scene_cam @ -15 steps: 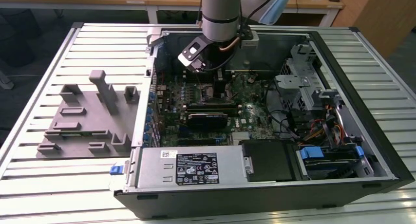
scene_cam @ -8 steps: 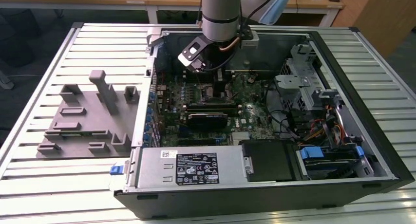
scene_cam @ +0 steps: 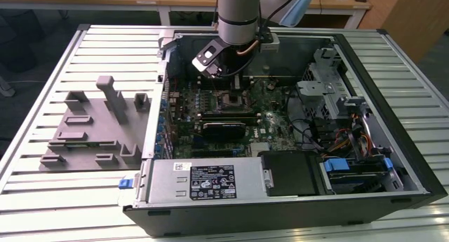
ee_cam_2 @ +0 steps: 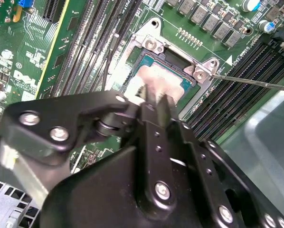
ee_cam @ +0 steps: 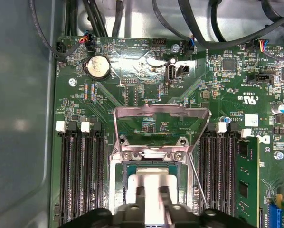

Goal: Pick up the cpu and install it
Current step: 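Place the cpu into insertion slot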

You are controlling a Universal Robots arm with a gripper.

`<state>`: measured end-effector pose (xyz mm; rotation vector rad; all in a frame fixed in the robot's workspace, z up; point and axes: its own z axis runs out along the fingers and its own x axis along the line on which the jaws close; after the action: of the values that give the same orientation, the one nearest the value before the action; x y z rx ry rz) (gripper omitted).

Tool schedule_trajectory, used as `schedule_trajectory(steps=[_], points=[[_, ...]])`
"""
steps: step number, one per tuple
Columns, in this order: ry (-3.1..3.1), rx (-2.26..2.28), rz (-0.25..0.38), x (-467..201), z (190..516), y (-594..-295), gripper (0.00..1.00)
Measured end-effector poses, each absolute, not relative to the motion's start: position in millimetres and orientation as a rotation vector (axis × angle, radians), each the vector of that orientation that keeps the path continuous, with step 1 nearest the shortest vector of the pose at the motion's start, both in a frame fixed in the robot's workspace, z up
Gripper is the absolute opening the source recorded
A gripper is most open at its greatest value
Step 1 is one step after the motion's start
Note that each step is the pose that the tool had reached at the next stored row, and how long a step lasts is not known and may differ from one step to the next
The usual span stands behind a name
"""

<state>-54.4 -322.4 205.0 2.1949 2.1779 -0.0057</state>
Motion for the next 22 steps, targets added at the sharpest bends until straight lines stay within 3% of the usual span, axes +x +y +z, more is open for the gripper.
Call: schedule_trajectory(steps=[5,22], points=[[2.178,2.195,-0.005,-54.4,205.0,-322.4,0.11],[2.185,2.189,-0.004,-54.4,199.3,-322.5,0.11]])
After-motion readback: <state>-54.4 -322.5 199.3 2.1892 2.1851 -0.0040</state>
